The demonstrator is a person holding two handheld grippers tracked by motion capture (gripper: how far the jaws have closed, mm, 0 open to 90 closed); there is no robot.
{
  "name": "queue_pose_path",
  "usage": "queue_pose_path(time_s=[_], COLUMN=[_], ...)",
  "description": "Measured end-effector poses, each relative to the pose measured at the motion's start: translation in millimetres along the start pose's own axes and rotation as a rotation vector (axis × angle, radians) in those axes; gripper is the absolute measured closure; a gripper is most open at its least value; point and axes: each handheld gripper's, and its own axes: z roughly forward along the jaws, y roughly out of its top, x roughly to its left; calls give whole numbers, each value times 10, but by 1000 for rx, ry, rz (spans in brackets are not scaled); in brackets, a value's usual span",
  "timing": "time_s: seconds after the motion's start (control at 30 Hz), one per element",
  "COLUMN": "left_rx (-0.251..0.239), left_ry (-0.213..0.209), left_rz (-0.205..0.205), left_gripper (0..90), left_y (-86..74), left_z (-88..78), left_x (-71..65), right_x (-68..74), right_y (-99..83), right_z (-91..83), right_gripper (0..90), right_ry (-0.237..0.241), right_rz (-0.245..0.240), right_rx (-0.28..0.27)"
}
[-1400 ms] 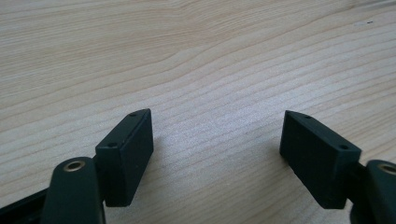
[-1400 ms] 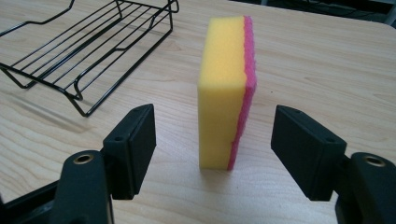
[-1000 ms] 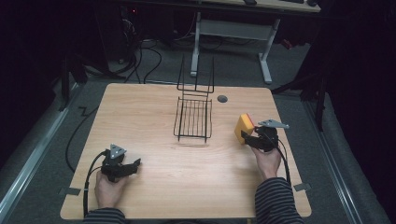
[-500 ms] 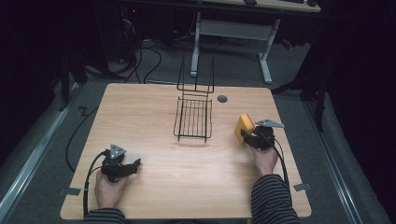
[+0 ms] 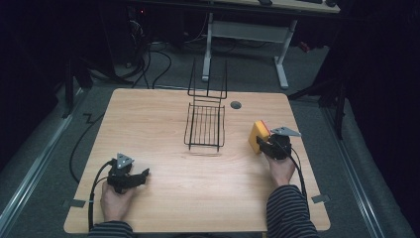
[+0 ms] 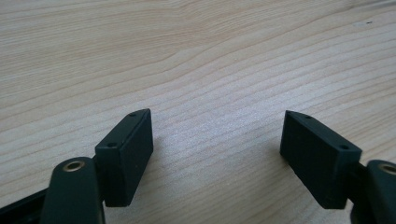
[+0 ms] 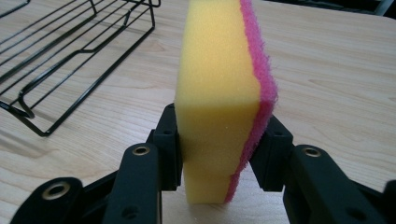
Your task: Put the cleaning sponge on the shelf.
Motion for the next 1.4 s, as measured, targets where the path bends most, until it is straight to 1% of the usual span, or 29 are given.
queue_pose_path(time_s=[0.03,0.1,0.2,0.27,0.3,0.37,0.4,0.43,0.53,0.63,0.67,0.73,0.9,1.03,1.13,1.17,1.4], left_rx=[-2,-2,-2,-2,-2,-1,-1,-1,-1,-1,-2,-1,-1,-2,-1,0,-1], left_ry=[1,2,2,2,2,3,3,3,3,3,3,3,3,1,0,-1,0], left_rz=[0,0,0,1,0,1,1,1,1,1,1,1,1,0,0,0,1], left_gripper=[261,261,260,260,260,260,260,260,261,260,260,261,260,259,258,259,258], left_y=[0,-1,0,-1,0,-1,0,0,0,0,0,0,0,0,0,0,0], left_z=[1,1,2,2,2,2,2,2,2,2,2,2,2,2,1,0,2], left_x=[-1,-2,-2,-2,-2,-3,-3,-3,-3,-3,-3,-4,-3,-2,0,0,-1], right_x=[2,16,40,62,62,83,102,102,136,159,166,200,290,355,392,404,496], right_y=[9,13,27,48,48,68,93,93,118,143,155,186,275,336,378,388,492], right_z=[-14,-28,-57,-95,-95,-127,-158,-158,-203,-228,-234,-257,-294,-294,-292,-293,-304], right_gripper=[608,609,609,609,609,609,609,609,609,609,609,609,610,609,609,609,609], right_ry=[8,11,24,40,40,56,75,75,103,118,124,135,170,181,195,200,220], right_rz=[-10,-2,-7,-20,-20,-15,-20,-20,-11,-16,-25,-21,-42,-59,-64,-66,-94], right_rx=[-12,-10,-16,-30,-30,-36,-47,-47,-66,-64,-68,-75,-95,-90,-95,-104,-109])
